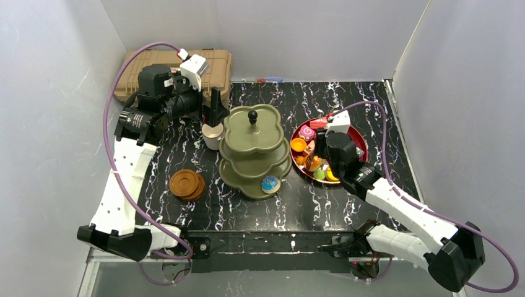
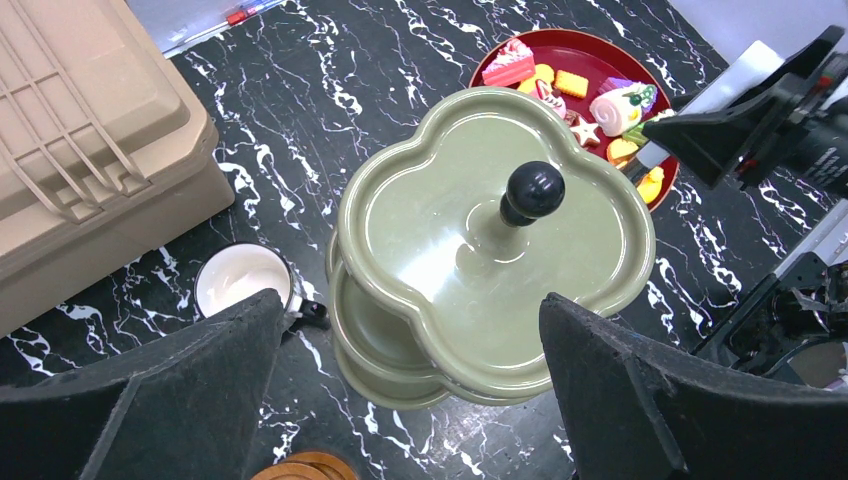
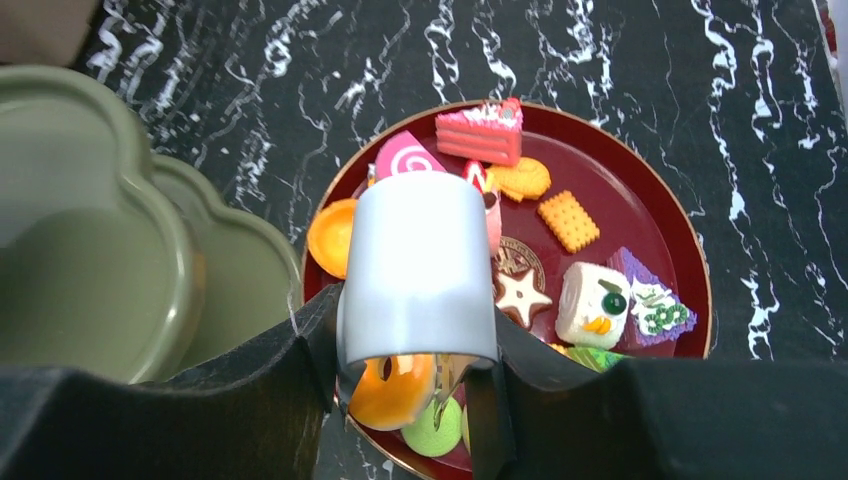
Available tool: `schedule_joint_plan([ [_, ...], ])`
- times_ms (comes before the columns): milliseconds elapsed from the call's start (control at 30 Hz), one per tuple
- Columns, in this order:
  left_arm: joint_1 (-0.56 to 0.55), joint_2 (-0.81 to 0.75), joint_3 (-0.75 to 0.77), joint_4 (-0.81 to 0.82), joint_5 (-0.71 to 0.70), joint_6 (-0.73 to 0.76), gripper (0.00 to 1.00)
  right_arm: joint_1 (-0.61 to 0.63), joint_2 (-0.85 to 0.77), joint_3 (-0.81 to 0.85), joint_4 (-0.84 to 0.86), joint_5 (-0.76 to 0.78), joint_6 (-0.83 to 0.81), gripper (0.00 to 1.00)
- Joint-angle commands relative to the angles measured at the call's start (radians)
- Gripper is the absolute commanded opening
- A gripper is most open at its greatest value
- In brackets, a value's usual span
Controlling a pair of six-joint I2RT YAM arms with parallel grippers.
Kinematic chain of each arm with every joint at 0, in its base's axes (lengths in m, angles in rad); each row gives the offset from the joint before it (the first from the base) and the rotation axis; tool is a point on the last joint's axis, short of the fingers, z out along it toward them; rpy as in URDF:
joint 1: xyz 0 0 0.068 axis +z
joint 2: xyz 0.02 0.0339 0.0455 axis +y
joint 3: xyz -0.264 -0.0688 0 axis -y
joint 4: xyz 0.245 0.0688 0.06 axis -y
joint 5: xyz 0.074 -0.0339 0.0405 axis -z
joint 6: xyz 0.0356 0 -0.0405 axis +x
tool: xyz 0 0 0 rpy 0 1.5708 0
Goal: Serve the afternoon tea
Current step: Pick up the desert from the tray, then place the desert on the desert table.
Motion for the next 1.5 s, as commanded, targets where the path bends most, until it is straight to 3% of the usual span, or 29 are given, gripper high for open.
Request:
schedule_joint_plan([
  [0, 0.005, -0.025, 0.017, 0.005, 0.020, -0.003, 0.98, 0.004, -0.069, 0.098, 0.017, -0.043, -0.017, 0.22],
  [367, 0.005, -0.025, 0.019, 0.006, 0.019, -0.004, 0.98, 0.004, -0.087, 0.044, 0.053, -0.250, 0.119, 0.20],
  [600, 0.004, -0.031, 0.020, 0.005, 0.019, -0.004, 0.98, 0.004, -0.062, -0.017, 0.199, -0.309, 0.181, 0.20],
  [1233, 0.004, -0.028, 0.027, 0.005, 0.026, -0.003, 0.98, 0.004, 0.037, -0.187, 0.557, -0.273, 0.287, 0.22],
  [1333, 0.005, -0.028, 0.027, 0.003, 0.026, 0.001, 0.98, 0.004, 0.037, -0.206, 0.560, -0.273, 0.306, 0.26],
  [1467, 0.004, -0.025, 0.027, 0.003, 0.031, 0.002, 0.98, 0.004, 0.008, -0.250, 0.562, -0.262, 0.327, 0.44],
])
